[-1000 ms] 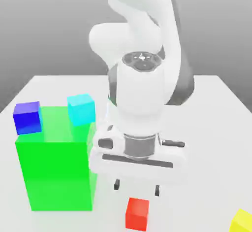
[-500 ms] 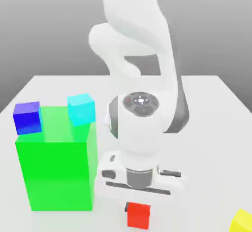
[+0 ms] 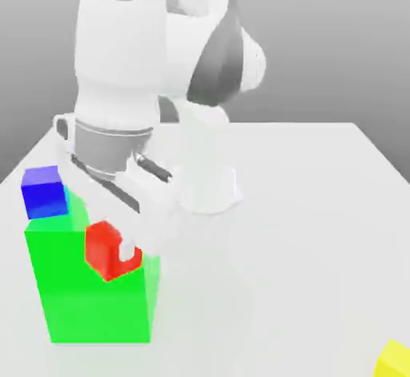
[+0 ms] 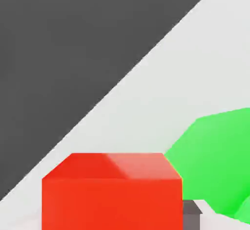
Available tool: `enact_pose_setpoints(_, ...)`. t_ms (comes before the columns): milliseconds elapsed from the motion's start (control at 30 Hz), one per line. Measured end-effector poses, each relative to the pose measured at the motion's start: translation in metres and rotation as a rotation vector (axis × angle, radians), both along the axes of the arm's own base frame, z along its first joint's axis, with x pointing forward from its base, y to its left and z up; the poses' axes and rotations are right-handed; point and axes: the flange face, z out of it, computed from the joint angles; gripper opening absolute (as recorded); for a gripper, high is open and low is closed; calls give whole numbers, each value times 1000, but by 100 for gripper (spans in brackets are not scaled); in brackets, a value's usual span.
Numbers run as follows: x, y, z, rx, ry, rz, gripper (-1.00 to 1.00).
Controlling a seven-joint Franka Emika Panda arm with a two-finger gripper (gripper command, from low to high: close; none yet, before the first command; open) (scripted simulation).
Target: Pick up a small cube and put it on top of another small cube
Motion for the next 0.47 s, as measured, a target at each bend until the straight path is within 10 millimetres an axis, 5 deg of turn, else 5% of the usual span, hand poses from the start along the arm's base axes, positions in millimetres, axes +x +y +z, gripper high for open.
enact_pose_setpoints(200, -64, -75, 80, 102, -15, -380, -100)
enact_pose_setpoints(333, -76, -80, 49, 122, -20, -404, -100)
enact_pose_setpoints(367, -77, -80, 37, 123, -20, -405, 100)
enact_pose_setpoints(467, -77, -80, 37, 123, -20, -405, 100)
